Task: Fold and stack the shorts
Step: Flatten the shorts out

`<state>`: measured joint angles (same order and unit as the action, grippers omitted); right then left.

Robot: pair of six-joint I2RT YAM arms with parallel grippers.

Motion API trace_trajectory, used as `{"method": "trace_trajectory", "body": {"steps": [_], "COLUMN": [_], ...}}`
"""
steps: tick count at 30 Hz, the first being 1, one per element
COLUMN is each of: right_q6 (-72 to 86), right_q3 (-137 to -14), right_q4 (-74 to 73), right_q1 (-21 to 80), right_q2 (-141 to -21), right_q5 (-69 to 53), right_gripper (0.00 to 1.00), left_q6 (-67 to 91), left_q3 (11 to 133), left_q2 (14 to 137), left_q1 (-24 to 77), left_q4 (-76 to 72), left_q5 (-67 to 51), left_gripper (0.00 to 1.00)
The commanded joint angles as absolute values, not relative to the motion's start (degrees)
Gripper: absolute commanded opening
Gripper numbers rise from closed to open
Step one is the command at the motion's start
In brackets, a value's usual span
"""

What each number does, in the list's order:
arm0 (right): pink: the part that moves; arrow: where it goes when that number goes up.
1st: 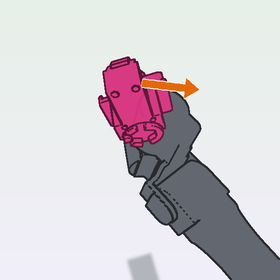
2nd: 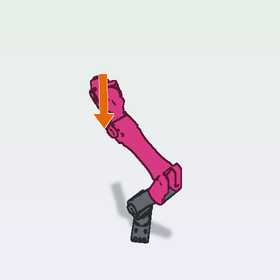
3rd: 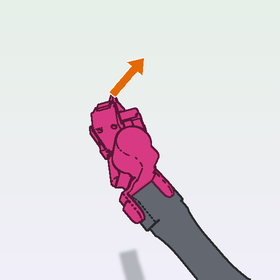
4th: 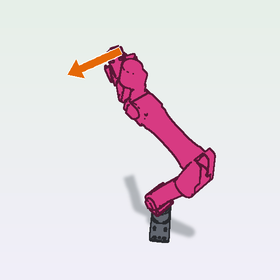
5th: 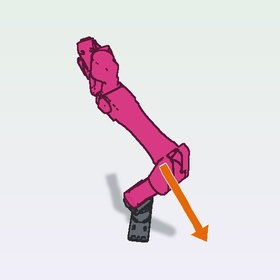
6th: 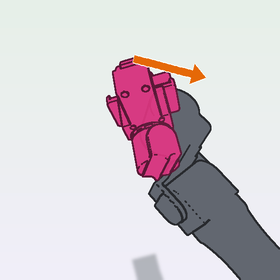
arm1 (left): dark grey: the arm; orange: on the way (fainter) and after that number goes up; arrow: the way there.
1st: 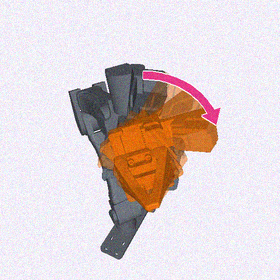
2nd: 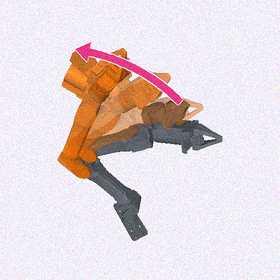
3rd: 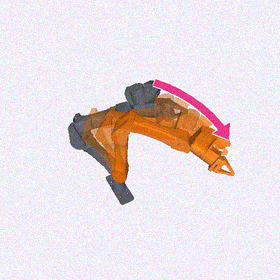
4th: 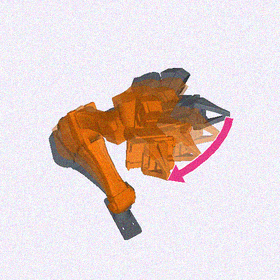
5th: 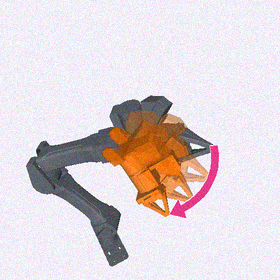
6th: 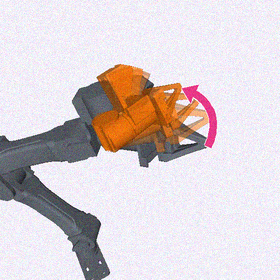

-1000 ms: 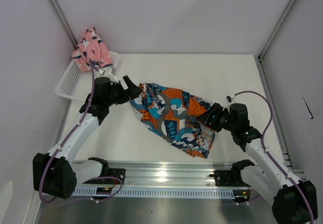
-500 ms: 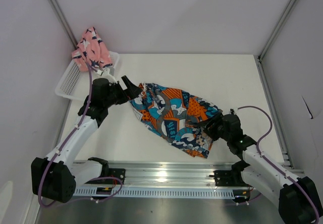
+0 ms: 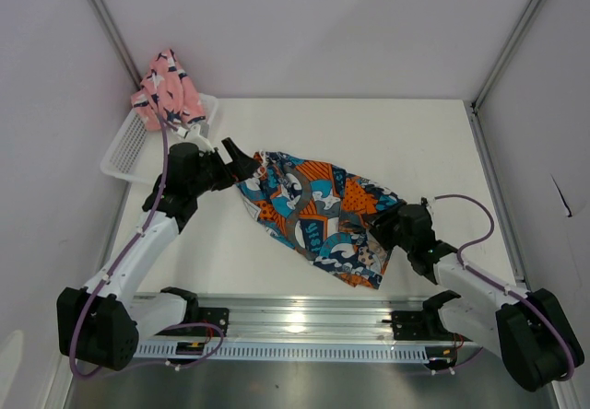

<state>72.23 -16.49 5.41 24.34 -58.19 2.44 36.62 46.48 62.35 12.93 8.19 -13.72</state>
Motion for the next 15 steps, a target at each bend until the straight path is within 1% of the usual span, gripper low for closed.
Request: {"method": "trace_trajectory", "body": {"steps": [1,5,8,12,15], "right_q6": [75.84,77.69,78.40,79.80,80.50], "right_q3": [-16.52,-16.96,-17.31,-16.88,-17.14], "right_q4": [9.93,9.05,8.26,6.94,6.68], "right_q1": [25.31,26.28,26.45,27.77,27.86], "right_q2": [-58.10,-57.65,-58.36,-57.31,-58.09], "right_q5": [7.45,11.16,10.37,12.74,11.52], "right_gripper": [0.54,0.51,0.51,0.50,0.50], "left_q6": [37.44,37.44,37.35,37.35,37.53], "left_q3": [45.97,45.97,45.97,45.88,45.79], "left_q2": [61.35,61.61,61.70,61.52,61.61], "left_q1": [12.57,12.57,12.57,12.57,12.57], "left_q4": [6.15,5.98,5.89,5.89,5.54], "left_q5": [-14.24,-14.33,-14.33,-14.15,-14.59], "left_gripper": [0.99,0.99,0.99,0.99,0.99]}}
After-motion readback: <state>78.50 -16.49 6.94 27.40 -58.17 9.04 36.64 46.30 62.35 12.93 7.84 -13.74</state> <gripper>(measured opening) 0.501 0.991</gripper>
